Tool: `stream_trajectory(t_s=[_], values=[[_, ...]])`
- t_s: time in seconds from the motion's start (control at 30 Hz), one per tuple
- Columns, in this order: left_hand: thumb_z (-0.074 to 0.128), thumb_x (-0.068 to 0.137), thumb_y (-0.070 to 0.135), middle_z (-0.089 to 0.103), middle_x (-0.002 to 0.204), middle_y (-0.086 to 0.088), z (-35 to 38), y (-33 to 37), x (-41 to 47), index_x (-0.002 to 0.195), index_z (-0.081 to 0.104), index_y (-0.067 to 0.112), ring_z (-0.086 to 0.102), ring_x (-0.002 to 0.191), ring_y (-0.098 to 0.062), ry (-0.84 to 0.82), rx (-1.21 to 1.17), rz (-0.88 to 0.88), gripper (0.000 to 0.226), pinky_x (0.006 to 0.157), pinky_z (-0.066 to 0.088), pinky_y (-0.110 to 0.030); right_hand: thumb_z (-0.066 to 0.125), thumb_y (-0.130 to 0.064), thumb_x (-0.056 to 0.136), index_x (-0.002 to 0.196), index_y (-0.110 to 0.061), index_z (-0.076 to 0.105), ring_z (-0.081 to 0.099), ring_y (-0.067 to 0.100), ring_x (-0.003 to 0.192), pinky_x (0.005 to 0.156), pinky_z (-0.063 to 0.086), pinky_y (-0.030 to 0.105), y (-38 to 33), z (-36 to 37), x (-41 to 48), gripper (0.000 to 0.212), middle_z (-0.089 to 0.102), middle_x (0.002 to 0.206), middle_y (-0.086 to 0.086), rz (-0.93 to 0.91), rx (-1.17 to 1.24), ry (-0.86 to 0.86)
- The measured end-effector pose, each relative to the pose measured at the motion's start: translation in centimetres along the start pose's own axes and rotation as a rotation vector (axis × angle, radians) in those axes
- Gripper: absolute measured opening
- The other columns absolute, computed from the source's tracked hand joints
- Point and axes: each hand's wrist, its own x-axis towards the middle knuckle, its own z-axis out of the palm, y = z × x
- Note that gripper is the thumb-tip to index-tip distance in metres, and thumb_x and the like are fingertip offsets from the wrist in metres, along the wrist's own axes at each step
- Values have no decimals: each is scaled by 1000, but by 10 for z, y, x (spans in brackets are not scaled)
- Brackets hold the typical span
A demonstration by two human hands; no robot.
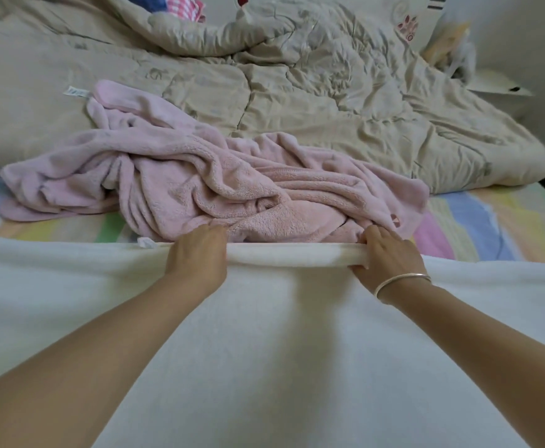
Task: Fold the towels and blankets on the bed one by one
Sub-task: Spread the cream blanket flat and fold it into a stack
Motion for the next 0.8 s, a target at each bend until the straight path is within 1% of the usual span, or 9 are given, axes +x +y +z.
stream_trajectory(t_s=[0.1, 0.2, 0.27, 0.33, 0.4, 0.5, 0.6, 0.7, 0.8], values=[[63, 89, 30, 29, 150, -2, 22, -12, -14, 126, 54, 20, 42, 133, -18, -246, -153, 31, 39, 105, 37, -32, 74, -28, 69, 106, -12, 58, 56, 35, 98, 79, 44, 43, -9, 6, -11, 44, 59, 102, 10, -36, 48, 118], [47, 98, 41, -6, 163, 1, 40, -16, -26, 150, 28, 21, 15, 148, -18, -327, -132, 83, 59, 119, 18, -36, 63, -26, 72, 102, -18, 65, 59, 36, 87, 67, 49, 42, -29, 20, -31, 31, 61, 94, 7, -161, 178, 198], [35, 99, 50, -18, 161, 5, 49, -17, -30, 154, 13, 26, 2, 149, -15, -334, -31, 82, 64, 121, 3, -46, 48, -41, 79, 120, -21, 61, 56, 40, 104, 82, 51, 47, -49, 38, -43, 48, 59, 115, 10, -191, 189, -9], [26, 97, 58, -23, 159, 8, 56, -15, -30, 155, 6, 31, -6, 149, -14, -334, 40, 51, 66, 118, -6, -54, 31, -57, 88, 150, -27, 24, 26, 43, 138, 110, 30, 51, -62, 53, -45, 69, 25, 153, 9, -118, 127, -272], [23, 95, 65, -20, 160, 8, 62, -11, -24, 154, 7, 35, -9, 148, -19, -307, 60, 27, 68, 117, -5, -56, 30, -66, 90, 152, -33, 2, 8, 38, 144, 115, 16, 51, -69, 64, -35, 75, 5, 158, 2, -13, 126, -338], [31, 92, 65, -1, 162, 6, 64, -7, -3, 147, 26, 41, 0, 145, -24, -180, 71, 23, 59, 115, 4, -55, 31, -76, 82, 144, -34, 21, 21, 38, 134, 109, 22, 55, -77, 67, -6, 76, 22, 149, 6, 75, 95, -275], [52, 86, 57, 25, 147, 6, 65, -6, 22, 125, 44, 35, 4, 142, -24, -154, -29, -33, 46, 113, 9, -59, 32, -81, 77, 140, -33, 31, 13, 41, 139, 107, 22, 60, -78, 62, 32, 79, 28, 147, 8, 184, 167, -347], [62, 74, 56, 27, 133, 1, 69, 0, 38, 109, 42, 32, 9, 136, -26, -217, -33, -67, 47, 109, 14, -66, 37, -85, 71, 145, -30, 28, 10, 40, 141, 108, 22, 61, -75, 63, 61, 92, 27, 150, 8, 171, 83, -456], [64, 67, 61, 21, 134, -2, 65, 10, 49, 109, 42, 31, 11, 134, -29, -286, 42, -114, 56, 104, 21, -69, 38, -89, 61, 148, -28, 23, 12, 37, 143, 109, 24, 59, -75, 74, 74, 107, 23, 154, 8, 120, 14, -525]])
